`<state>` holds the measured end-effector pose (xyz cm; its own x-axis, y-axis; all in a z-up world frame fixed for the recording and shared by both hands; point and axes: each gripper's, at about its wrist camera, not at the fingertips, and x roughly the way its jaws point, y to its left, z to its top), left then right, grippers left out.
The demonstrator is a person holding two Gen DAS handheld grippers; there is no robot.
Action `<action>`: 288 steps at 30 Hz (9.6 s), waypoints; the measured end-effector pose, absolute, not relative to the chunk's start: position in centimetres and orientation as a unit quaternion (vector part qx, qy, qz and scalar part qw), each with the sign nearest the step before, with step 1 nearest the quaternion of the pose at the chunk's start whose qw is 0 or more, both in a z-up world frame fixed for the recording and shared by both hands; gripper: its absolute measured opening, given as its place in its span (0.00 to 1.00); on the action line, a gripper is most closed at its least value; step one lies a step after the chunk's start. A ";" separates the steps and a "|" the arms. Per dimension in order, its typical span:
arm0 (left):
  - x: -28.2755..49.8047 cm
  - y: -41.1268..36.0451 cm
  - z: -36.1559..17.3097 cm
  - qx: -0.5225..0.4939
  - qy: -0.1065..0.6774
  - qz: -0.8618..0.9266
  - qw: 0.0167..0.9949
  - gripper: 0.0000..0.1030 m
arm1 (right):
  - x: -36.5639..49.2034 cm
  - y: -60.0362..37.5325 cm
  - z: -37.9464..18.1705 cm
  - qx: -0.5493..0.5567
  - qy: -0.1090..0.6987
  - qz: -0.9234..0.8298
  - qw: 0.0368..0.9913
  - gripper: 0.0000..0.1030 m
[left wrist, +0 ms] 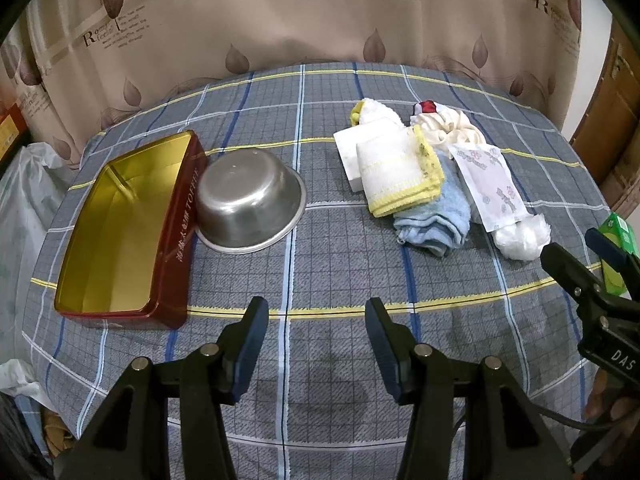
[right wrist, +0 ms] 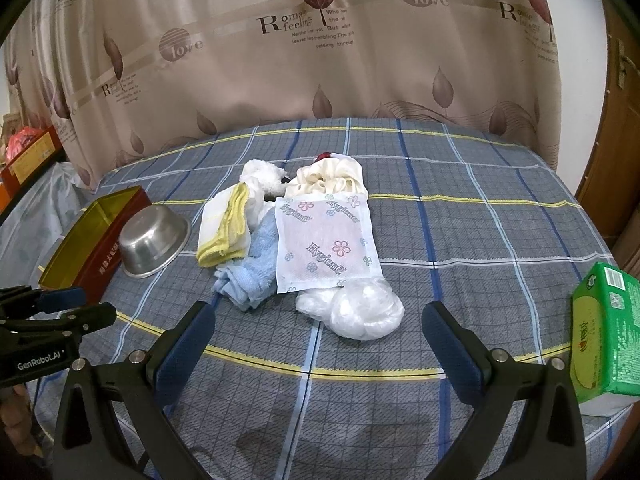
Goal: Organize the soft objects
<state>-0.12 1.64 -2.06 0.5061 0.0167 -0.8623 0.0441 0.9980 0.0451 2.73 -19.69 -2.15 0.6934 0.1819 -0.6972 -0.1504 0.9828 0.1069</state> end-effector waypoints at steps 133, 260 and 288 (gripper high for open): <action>10.8 -0.9 -3.2 -0.003 0.511 -0.088 0.855 0.22 | 9.8 -24.4 -8.2 0.073 0.515 0.052 0.853 0.37; 0.8 34.4 0.3 -0.099 0.479 0.220 0.844 0.39 | 8.8 11.1 -1.1 -0.124 0.428 0.356 0.821 0.35; 1.0 33.9 -0.3 -0.107 0.487 0.194 0.845 0.39 | 10.8 17.4 -5.0 -0.159 0.453 0.363 0.799 0.59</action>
